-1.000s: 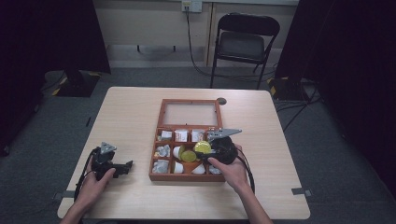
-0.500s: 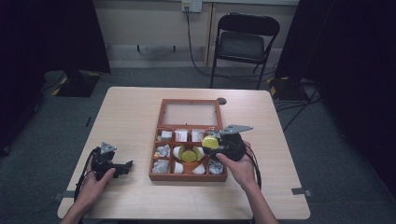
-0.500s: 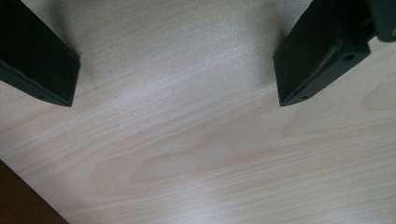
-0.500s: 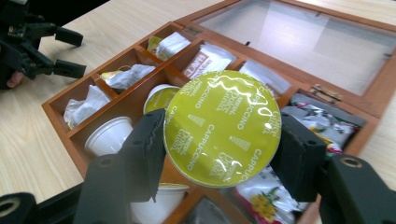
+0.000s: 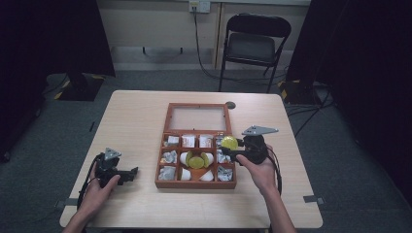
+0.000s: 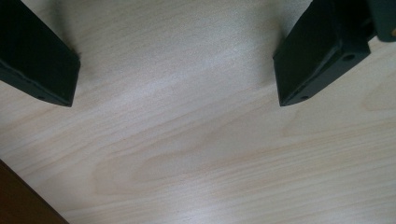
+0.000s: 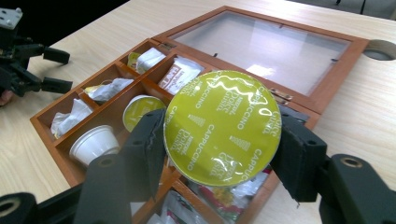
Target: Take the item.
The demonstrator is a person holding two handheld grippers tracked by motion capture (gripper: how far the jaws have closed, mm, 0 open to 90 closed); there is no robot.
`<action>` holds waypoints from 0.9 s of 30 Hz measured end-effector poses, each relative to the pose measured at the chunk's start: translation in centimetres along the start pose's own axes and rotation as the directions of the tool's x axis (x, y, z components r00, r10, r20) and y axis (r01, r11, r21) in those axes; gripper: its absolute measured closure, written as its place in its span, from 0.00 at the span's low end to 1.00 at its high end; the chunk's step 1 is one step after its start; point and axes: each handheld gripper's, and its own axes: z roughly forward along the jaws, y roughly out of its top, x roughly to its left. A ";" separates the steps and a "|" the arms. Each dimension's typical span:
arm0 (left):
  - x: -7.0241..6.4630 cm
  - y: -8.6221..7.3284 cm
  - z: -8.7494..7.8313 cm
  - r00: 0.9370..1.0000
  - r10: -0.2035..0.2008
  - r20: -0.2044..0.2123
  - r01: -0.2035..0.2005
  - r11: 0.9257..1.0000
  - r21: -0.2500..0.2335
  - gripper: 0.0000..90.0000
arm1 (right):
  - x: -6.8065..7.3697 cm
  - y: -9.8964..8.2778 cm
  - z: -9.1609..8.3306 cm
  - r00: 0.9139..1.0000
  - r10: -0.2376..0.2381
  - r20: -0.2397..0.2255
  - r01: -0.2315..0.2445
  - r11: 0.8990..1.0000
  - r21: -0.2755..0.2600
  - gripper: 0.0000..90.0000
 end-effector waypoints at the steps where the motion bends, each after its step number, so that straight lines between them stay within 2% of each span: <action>1: 0.0 0.0 0.0 1.000 0.001 0.000 -0.001 1.000 0.000 0.00 | -0.2 0.0 -0.2 1.000 0.003 0.005 -0.003 1.000 -0.003 0.45; 13: 0.0 0.0 0.0 1.000 0.002 0.000 -0.002 1.000 0.000 0.00 | -2.2 -0.3 -1.5 0.998 0.048 0.047 -0.046 0.998 -0.037 0.45; 27: 0.0 0.0 0.0 1.000 0.001 0.001 -0.001 1.000 0.000 0.00 | -4.1 -1.2 -1.8 0.992 0.079 0.102 -0.076 0.997 -0.032 0.45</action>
